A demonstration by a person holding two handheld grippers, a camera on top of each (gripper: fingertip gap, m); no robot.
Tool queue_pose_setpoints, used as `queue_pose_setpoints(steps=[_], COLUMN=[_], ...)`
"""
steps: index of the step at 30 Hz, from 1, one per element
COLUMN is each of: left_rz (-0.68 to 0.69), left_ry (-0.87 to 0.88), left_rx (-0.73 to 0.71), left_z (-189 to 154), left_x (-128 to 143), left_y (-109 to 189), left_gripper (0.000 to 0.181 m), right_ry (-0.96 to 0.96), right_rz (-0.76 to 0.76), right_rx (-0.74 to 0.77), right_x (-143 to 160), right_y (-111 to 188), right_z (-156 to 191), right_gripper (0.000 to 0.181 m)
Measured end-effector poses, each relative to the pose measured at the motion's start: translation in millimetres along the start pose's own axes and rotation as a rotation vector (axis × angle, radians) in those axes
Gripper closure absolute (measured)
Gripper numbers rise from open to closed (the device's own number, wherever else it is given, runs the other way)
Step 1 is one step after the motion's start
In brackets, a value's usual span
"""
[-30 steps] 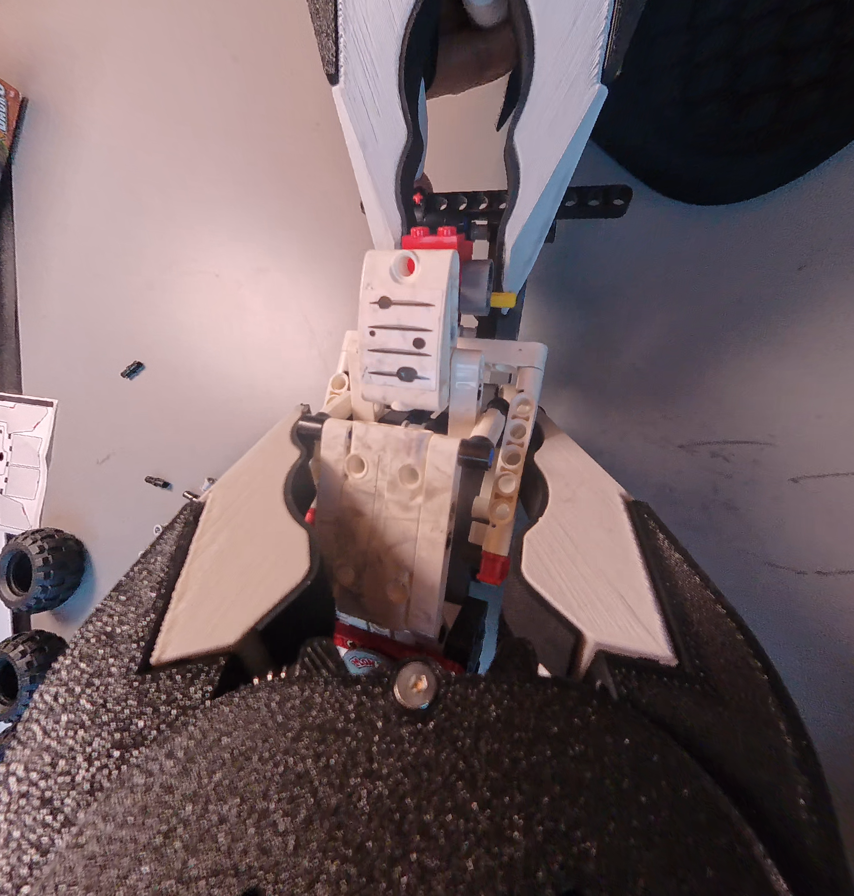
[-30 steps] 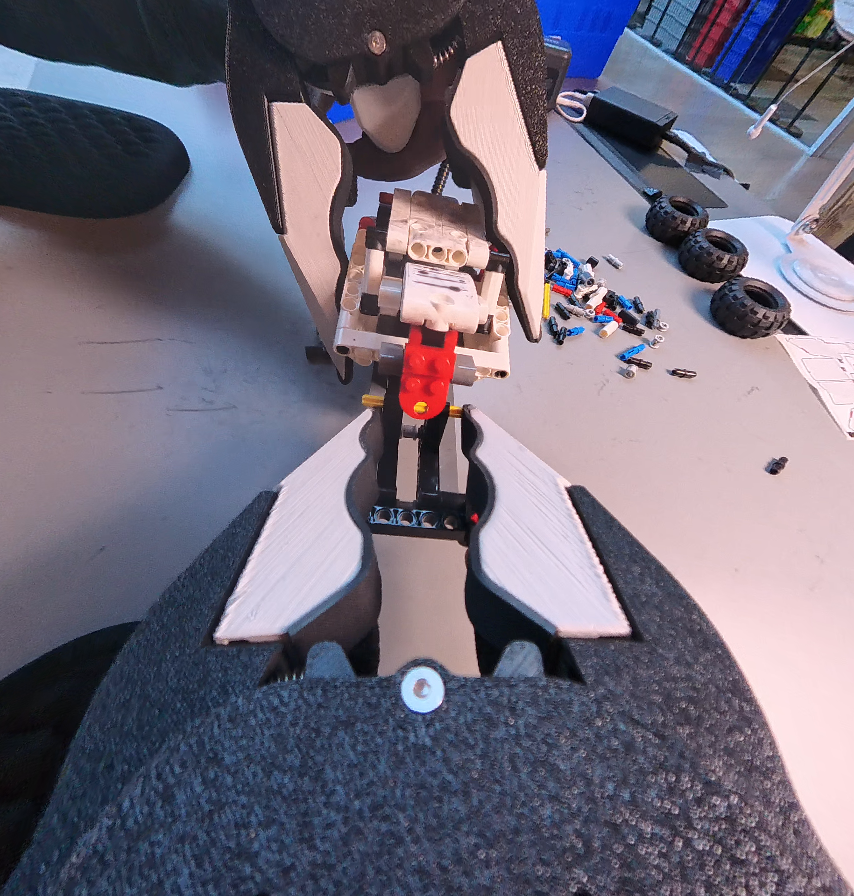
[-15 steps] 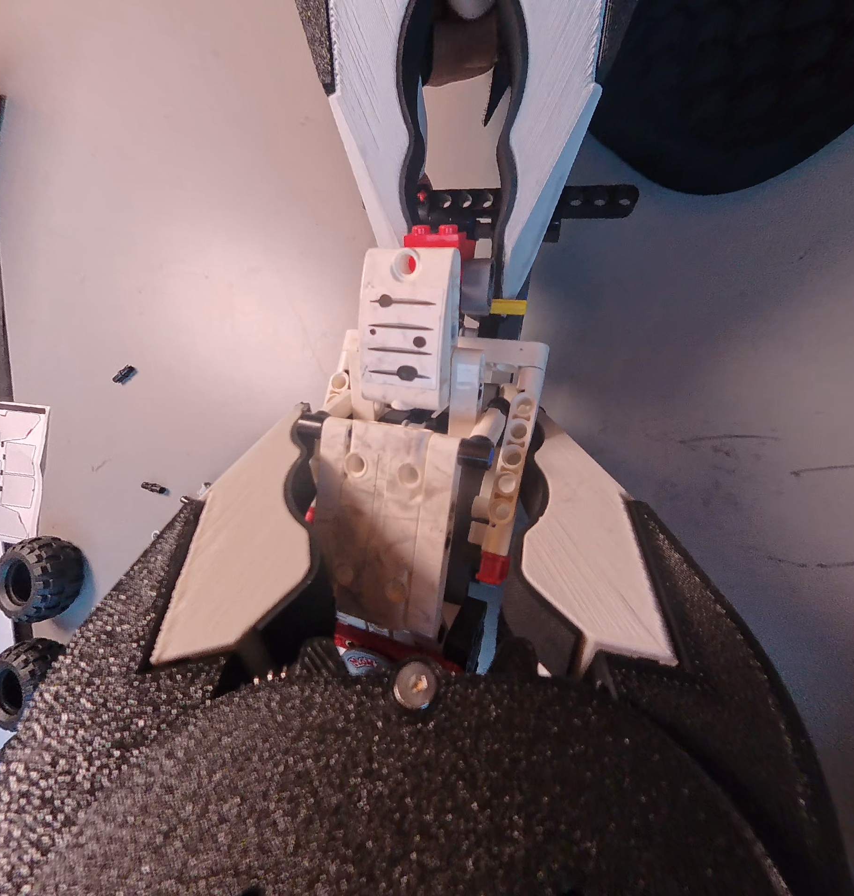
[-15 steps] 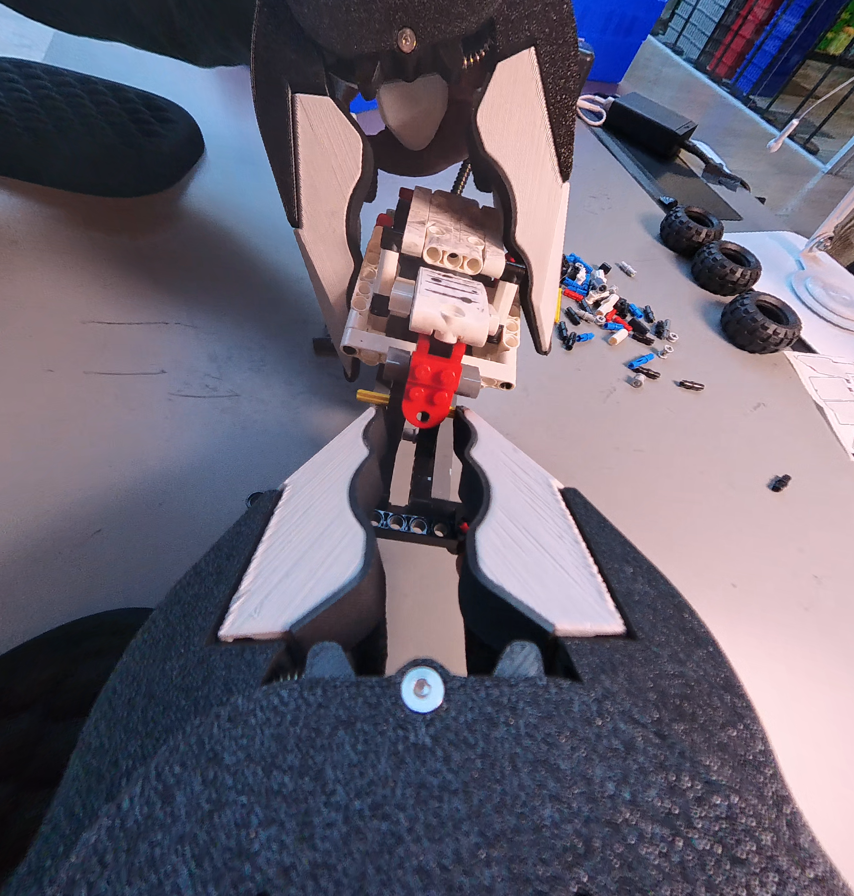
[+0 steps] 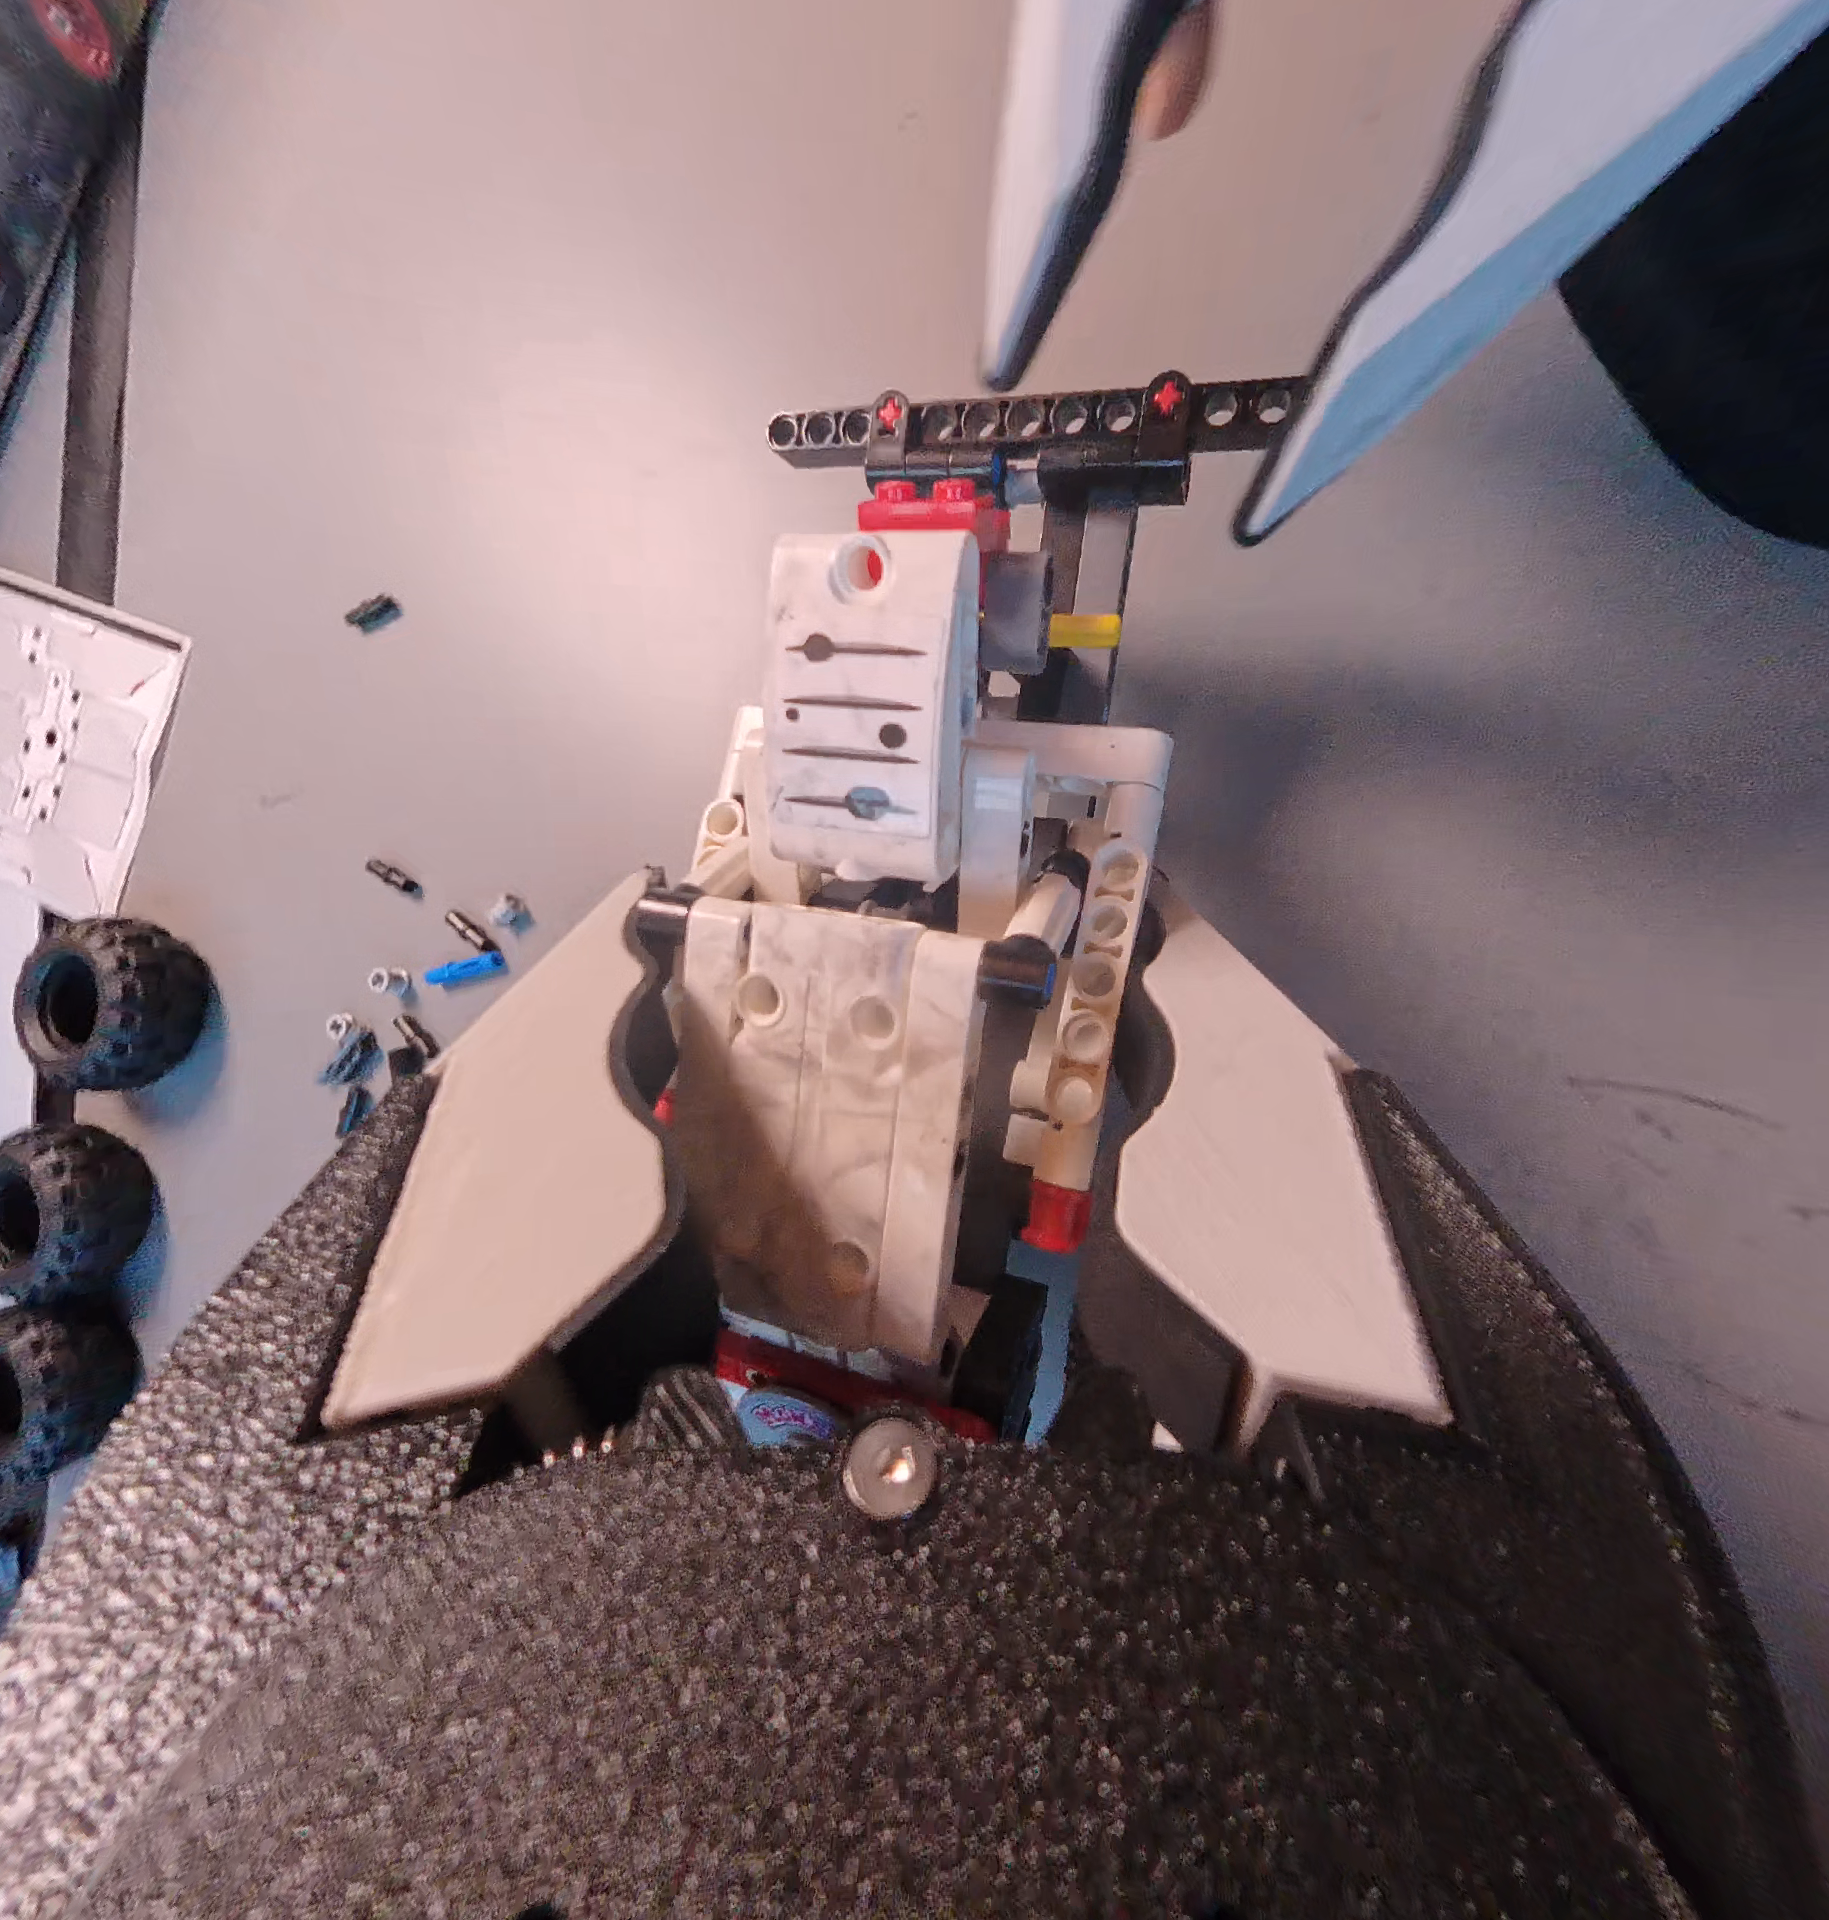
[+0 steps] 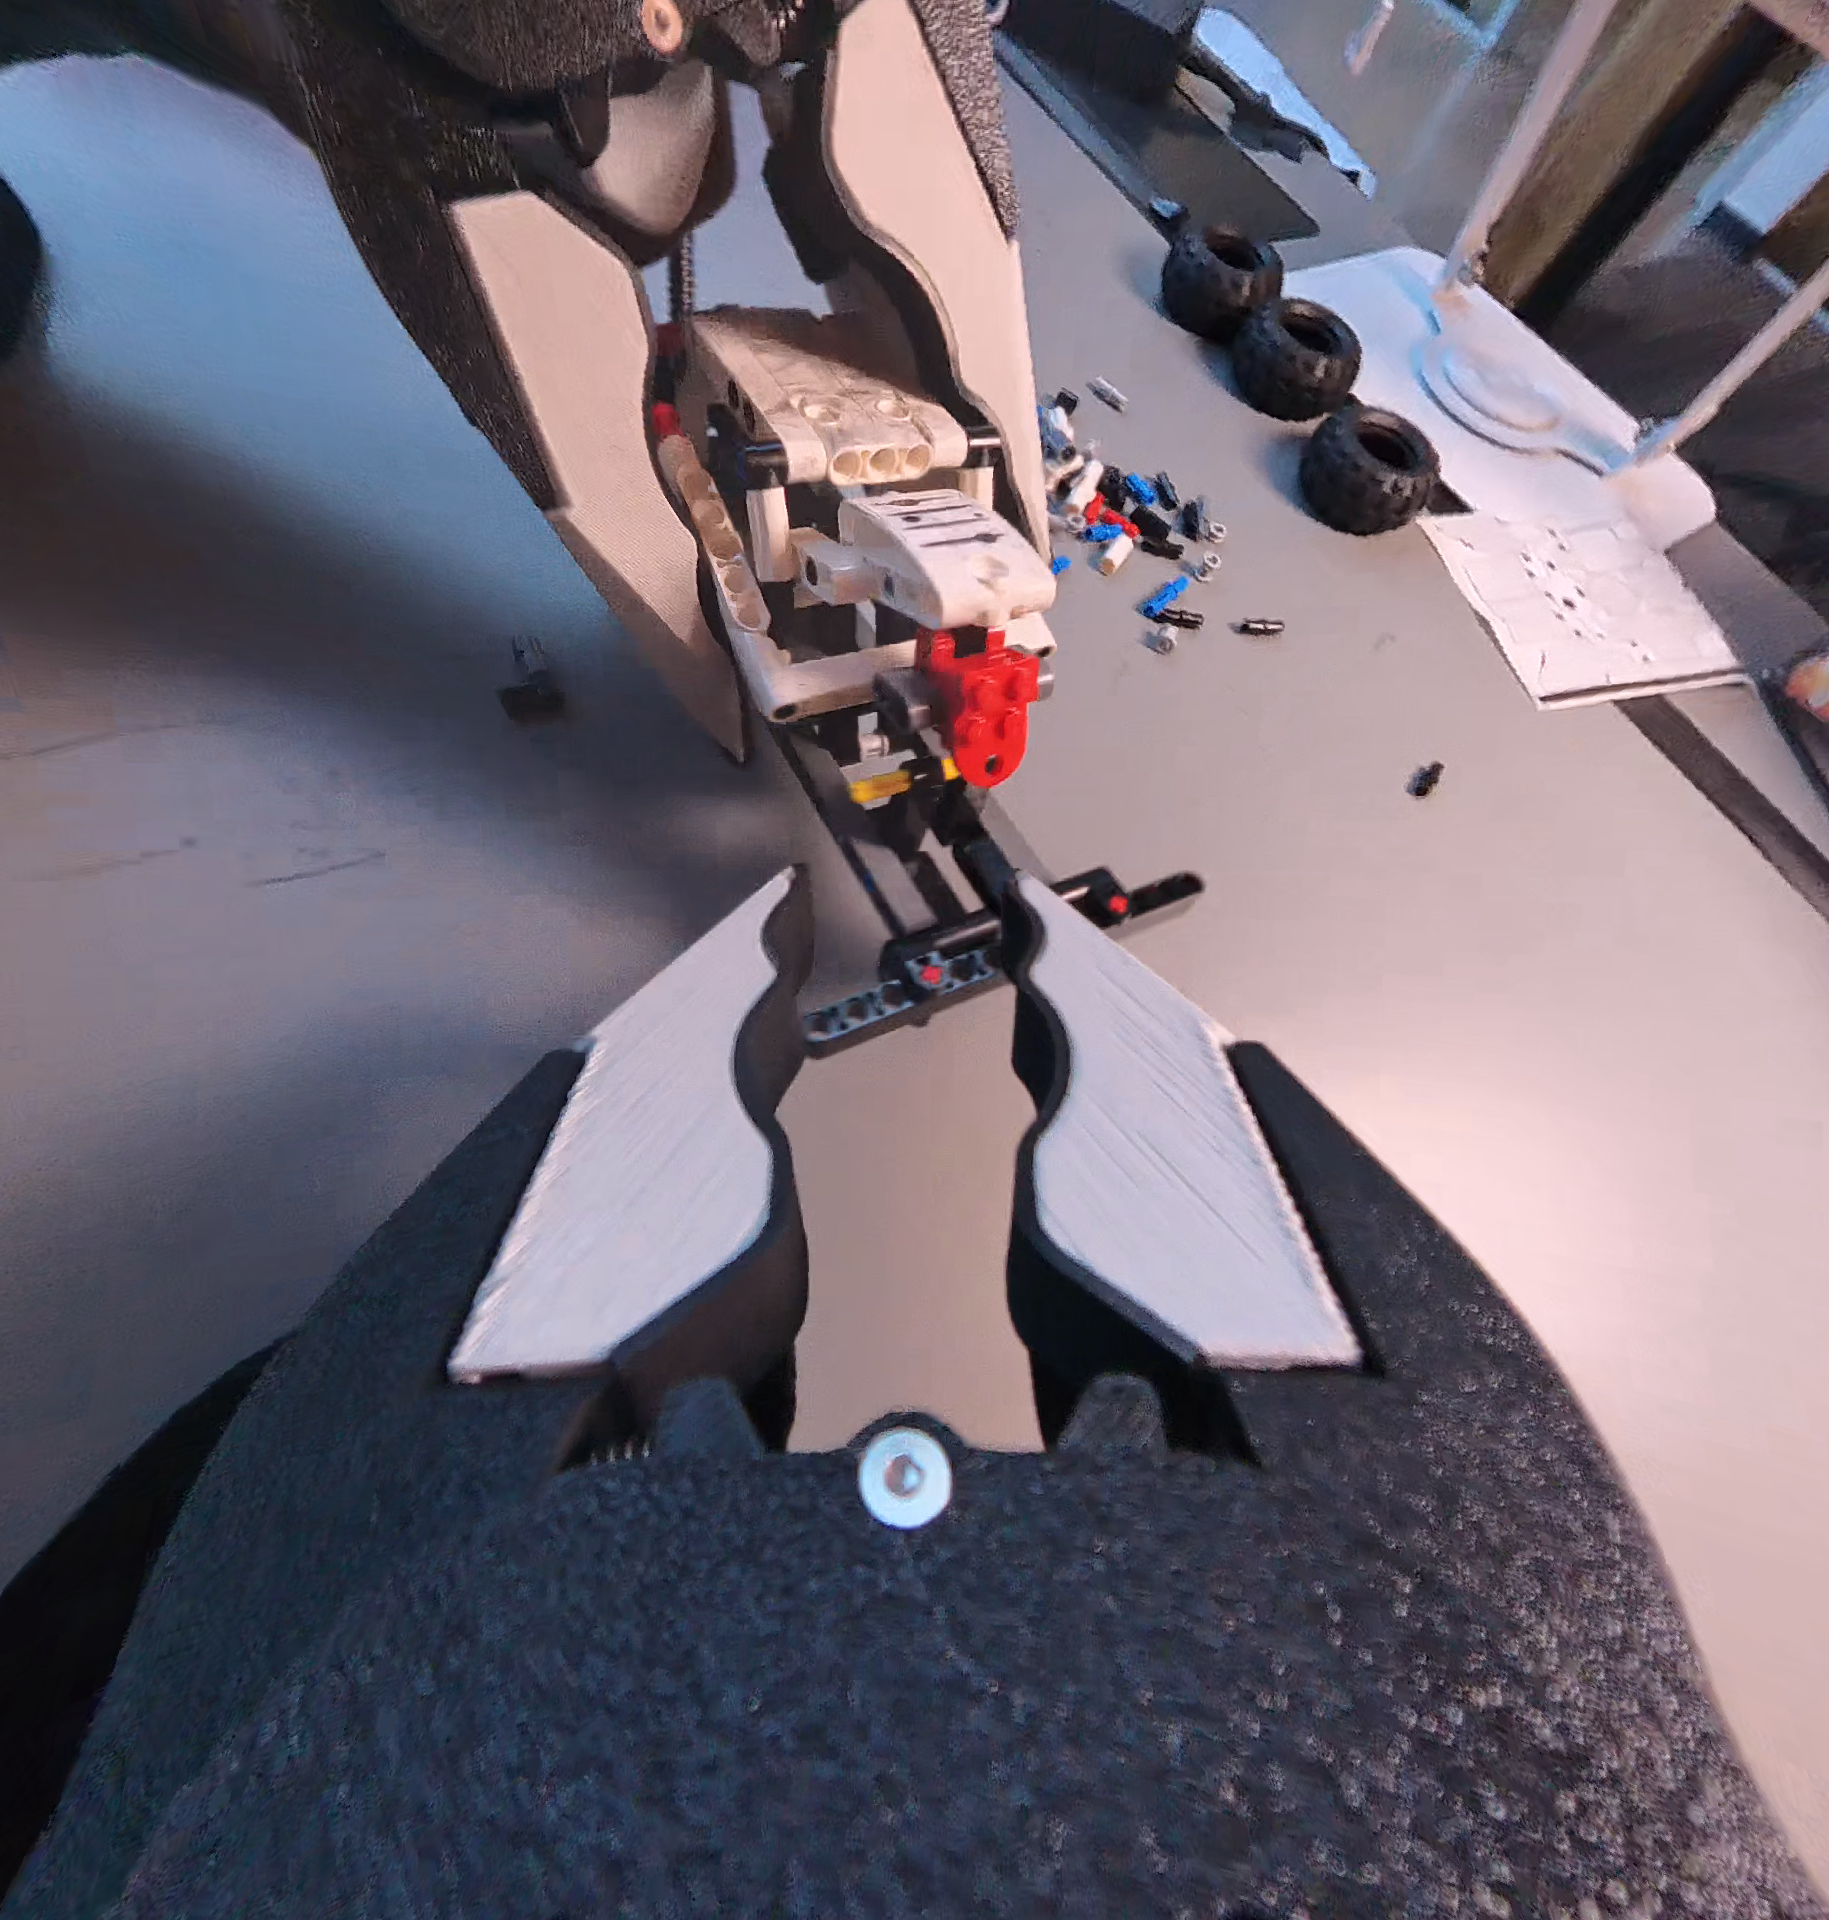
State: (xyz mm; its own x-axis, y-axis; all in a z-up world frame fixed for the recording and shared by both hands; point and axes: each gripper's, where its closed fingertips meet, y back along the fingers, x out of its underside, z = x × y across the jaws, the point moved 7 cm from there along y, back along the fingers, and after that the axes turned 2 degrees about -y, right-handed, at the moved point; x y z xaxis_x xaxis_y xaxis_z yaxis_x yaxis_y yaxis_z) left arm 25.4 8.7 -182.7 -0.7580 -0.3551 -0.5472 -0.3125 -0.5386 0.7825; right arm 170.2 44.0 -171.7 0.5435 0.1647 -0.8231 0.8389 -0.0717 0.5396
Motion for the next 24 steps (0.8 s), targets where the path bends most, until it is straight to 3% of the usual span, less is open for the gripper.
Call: queue_pose_setpoints(steps=[2,8,17,24], left_rz=[0.039,0.195,0.312,0.334], left_ry=[0.054,0.112,0.183,0.251], left_rx=[-0.042,-0.085,-0.117,-0.148], left_z=[2,5,13,21], left_x=[-1,-10,-17,-17], left_y=[-2,-17,-32,-37], left_gripper=[0.095,0.095,0.095,0.096], right_ry=[-0.088,-0.133,-0.253,-0.240], right_rz=[0.006,0.104,0.163,0.132], right_rx=[0.050,0.271,0.313,0.376], right_x=[-1,4,12,14], right_y=[2,-32,-57,-66], right_z=[9,5,-16,-24], right_gripper=[0.157,0.166,0.175,0.178])
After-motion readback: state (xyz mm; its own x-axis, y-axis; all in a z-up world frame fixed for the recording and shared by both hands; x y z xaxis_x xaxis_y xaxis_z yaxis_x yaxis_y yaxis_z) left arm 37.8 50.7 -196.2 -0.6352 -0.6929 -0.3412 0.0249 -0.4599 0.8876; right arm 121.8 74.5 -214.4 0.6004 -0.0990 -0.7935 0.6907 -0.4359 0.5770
